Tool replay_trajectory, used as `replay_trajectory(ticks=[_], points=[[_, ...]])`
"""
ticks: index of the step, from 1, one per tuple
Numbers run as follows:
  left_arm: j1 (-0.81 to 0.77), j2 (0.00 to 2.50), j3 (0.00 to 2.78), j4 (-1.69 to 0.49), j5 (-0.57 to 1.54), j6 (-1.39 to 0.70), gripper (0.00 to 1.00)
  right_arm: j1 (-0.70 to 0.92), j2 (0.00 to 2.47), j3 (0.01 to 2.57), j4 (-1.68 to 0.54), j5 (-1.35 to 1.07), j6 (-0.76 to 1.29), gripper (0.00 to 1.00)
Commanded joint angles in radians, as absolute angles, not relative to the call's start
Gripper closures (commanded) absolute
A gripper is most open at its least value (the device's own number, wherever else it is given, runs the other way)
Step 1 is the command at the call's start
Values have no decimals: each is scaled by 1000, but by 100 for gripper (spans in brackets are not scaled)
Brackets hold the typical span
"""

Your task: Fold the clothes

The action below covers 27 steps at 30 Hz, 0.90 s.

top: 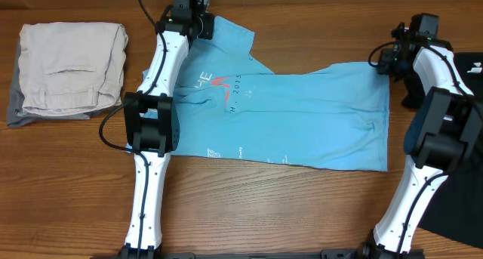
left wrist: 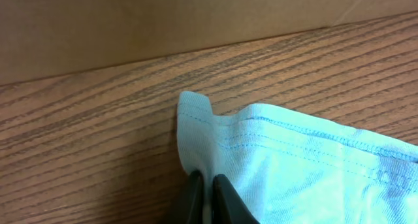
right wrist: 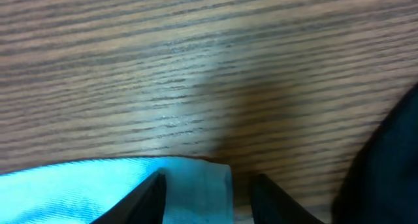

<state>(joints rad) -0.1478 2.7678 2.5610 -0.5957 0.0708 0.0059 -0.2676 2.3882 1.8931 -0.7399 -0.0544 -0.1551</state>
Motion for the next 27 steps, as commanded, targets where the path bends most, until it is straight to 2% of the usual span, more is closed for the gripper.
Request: replay_trajectory(ticks=[1, 6, 11, 13, 15, 18, 27], points=[[-142, 2783, 2595, -595, 68, 0, 89, -240, 2453, 1864, -752, -89, -154, 55], [-142, 2783, 2595, -595, 68, 0, 89, -224, 2465, 1864, -788, 22, -154, 62], [-142, 2783, 2595, -595, 68, 0, 89, -226, 2498, 1864, -794, 77, -154, 66], [-142, 2783, 2595, -595, 68, 0, 93, -226, 2513, 1864, -783, 74, -154, 73], [-142, 2783, 2595, -595, 68, 0, 96, -226, 2516, 1864, -772, 70, -154, 88], [-142, 2778, 2597, -600, 71, 0, 96, -224, 2512, 1874, -761, 34, -154, 96], [-137, 2705, 2603, -722, 52, 0, 96, -226, 2484, 1920, -791, -8, -154, 96]])
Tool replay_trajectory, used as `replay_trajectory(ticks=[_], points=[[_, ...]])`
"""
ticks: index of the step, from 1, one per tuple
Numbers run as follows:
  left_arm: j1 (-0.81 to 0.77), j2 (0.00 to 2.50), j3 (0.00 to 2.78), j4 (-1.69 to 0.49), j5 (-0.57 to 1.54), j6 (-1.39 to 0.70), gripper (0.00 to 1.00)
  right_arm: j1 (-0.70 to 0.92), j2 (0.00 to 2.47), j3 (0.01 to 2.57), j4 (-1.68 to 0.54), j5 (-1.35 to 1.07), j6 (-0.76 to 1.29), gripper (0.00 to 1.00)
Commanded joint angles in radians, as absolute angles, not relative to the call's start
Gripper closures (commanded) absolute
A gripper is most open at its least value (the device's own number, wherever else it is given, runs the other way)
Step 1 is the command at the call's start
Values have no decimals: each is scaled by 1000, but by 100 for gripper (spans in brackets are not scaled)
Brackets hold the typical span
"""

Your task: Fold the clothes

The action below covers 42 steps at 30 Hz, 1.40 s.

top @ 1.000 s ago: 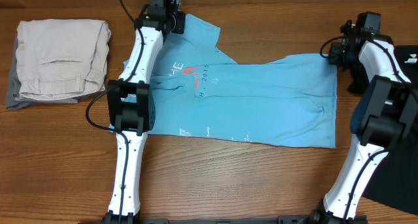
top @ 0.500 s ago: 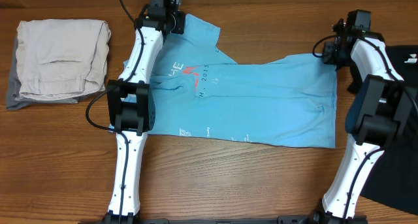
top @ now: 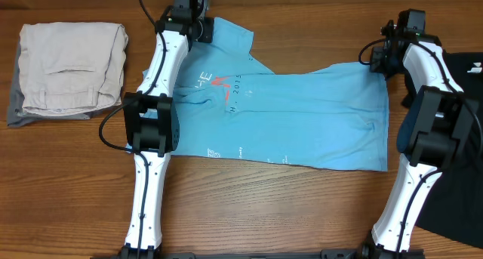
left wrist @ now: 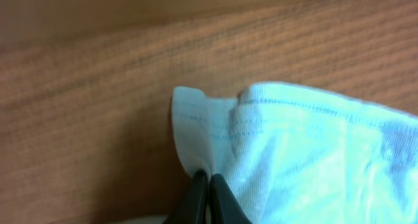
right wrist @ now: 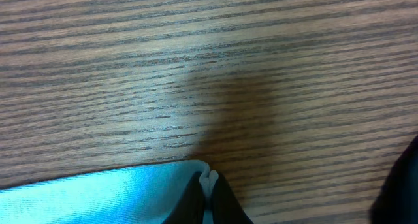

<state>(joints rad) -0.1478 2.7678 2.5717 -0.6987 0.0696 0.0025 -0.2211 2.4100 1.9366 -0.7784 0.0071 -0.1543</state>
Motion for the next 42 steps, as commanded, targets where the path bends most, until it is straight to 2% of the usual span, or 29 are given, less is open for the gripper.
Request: replay_trajectory(ticks=[1, 10, 24, 42], points=[[-134, 2693, 2603, -741, 45, 1, 96, -227, 2478, 1920, -796, -23, -154, 96], [-90, 2594, 2603, -909, 27, -68, 96, -232, 2405, 1920, -875, -138, -154, 96], [-77, 2441, 2603, -1195, 27, -68, 96, -232, 2225, 1920, -1052, -163, -152, 96], [-25, 2395, 2603, -1489, 23, -151, 96, -257, 2115, 1918, -1307, -192, 33, 96]])
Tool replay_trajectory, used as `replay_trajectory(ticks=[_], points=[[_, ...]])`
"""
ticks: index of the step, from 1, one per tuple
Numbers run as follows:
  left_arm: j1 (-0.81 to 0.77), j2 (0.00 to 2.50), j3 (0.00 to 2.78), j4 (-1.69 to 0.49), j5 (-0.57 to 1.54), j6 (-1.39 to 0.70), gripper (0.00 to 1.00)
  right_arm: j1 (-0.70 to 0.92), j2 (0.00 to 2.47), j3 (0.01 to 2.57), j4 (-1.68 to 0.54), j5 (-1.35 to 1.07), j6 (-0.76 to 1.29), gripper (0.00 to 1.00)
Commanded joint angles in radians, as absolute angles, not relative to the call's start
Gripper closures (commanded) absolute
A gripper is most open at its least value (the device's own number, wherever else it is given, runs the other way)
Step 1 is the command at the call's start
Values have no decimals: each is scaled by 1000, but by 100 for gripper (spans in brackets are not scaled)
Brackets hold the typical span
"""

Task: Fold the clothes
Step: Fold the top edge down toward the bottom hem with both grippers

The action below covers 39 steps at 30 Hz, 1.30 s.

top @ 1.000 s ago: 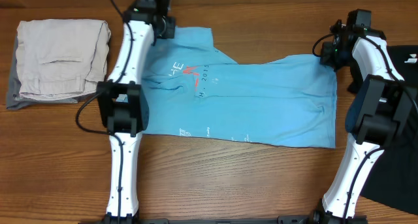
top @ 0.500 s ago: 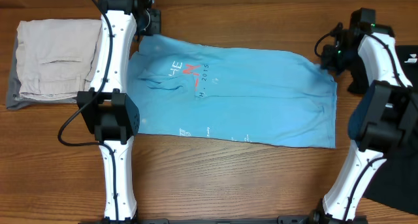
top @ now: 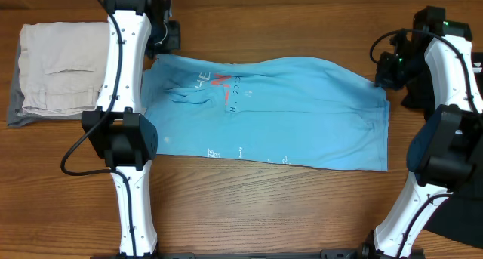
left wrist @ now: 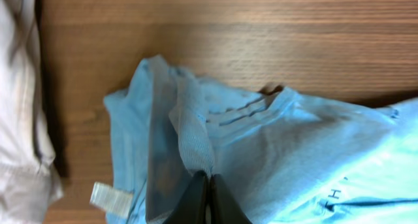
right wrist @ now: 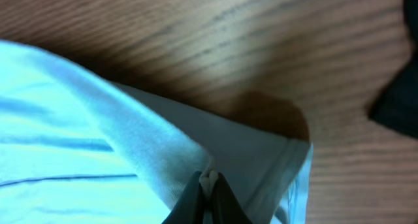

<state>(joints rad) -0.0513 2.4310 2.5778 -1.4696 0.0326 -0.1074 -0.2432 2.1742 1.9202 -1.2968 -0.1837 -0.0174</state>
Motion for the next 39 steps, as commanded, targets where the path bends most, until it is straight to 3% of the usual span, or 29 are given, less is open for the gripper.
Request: replay_trajectory(ticks=[1, 14, 22, 39], points=[[-17, 2395, 2603, -1506, 22, -163, 96, -260, 2101, 1918, -1314, -193, 41, 96], [23, 2395, 2603, -1633, 72, -191, 96, -263, 2008, 1829, -1406, -167, 135, 96], [26, 2395, 2584, -1690, 64, -212, 96, -268, 2006, 1653, -1377, 4, 241, 96], [34, 2399, 2289, -1691, 23, -231, 96, -271, 2006, 1633, -1571, 26, 263, 96]])
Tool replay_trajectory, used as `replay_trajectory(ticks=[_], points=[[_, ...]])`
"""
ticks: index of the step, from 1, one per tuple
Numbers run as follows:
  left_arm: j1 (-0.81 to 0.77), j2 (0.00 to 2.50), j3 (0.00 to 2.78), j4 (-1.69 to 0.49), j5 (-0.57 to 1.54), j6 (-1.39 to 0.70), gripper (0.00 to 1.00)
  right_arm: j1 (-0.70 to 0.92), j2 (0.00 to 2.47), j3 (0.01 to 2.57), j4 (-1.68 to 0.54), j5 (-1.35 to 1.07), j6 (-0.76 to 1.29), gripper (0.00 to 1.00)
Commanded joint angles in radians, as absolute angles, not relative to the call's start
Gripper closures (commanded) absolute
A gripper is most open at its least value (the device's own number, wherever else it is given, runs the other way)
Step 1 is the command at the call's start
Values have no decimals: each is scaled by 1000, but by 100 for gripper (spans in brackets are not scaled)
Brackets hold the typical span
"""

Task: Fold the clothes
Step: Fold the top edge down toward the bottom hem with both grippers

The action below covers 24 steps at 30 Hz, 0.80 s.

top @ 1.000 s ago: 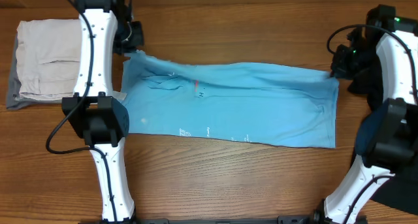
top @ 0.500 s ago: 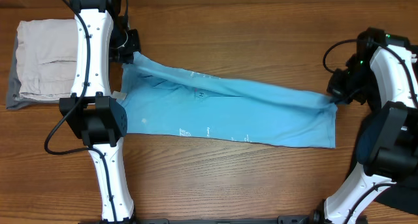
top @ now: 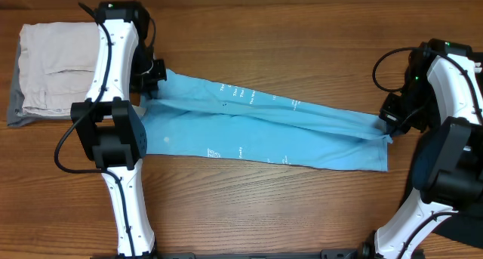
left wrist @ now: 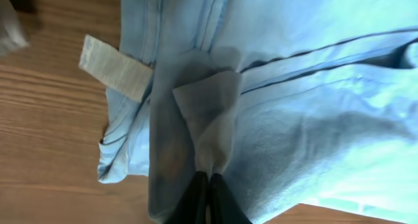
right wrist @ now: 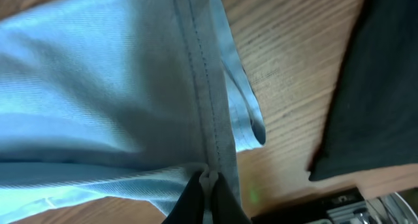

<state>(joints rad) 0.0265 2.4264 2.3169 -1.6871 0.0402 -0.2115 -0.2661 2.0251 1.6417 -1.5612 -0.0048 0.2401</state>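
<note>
A light blue T-shirt [top: 264,127] lies across the table, its far half lifted and stretched between both grippers over the near half. My left gripper [top: 151,76] is shut on the shirt's left far corner [left wrist: 208,119], a white label [left wrist: 114,68] hanging beside it. My right gripper [top: 389,117] is shut on the hem [right wrist: 208,145] at the right end, held above the shirt's near right corner [top: 381,162].
A folded beige garment [top: 64,59] on a grey one sits at the far left. Dark cloth [top: 460,206] [right wrist: 379,87] lies at the table's right edge, close to my right arm.
Both grippers have come toward the near side with the far edge held. The shirt's far half now hangs as a narrow band over the near half instead of lying spread out.
My left gripper was shut on the far left corner while the right one stood open around the far right corner. Then the right gripper was shut too. Then both held the edge raised, the left further left. Now the edge is drawn over the near half.
</note>
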Motion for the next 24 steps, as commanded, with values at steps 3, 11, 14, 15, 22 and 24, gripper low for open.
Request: replay_trajectory(ticks=[3, 11, 14, 15, 22, 24], points=[[34, 2399, 2254, -1691, 26, -220, 96, -271, 2006, 1608, -1577, 25, 264, 96], [44, 2382, 2194, -1691, 26, -187, 96, -272, 2007, 1475, -1443, 25, 279, 96], [53, 2337, 2194, -1691, 26, -187, 96, -272, 2007, 1473, -1449, 25, 285, 96], [60, 2312, 2194, -1691, 27, -189, 96, -272, 2007, 1473, -1453, 25, 285, 96], [74, 2206, 2179, -1691, 33, -213, 96, -271, 2007, 1474, -1486, 25, 284, 96], [73, 2205, 2168, -1691, 25, -213, 96, -272, 2007, 1479, -1508, 24, 281, 96]])
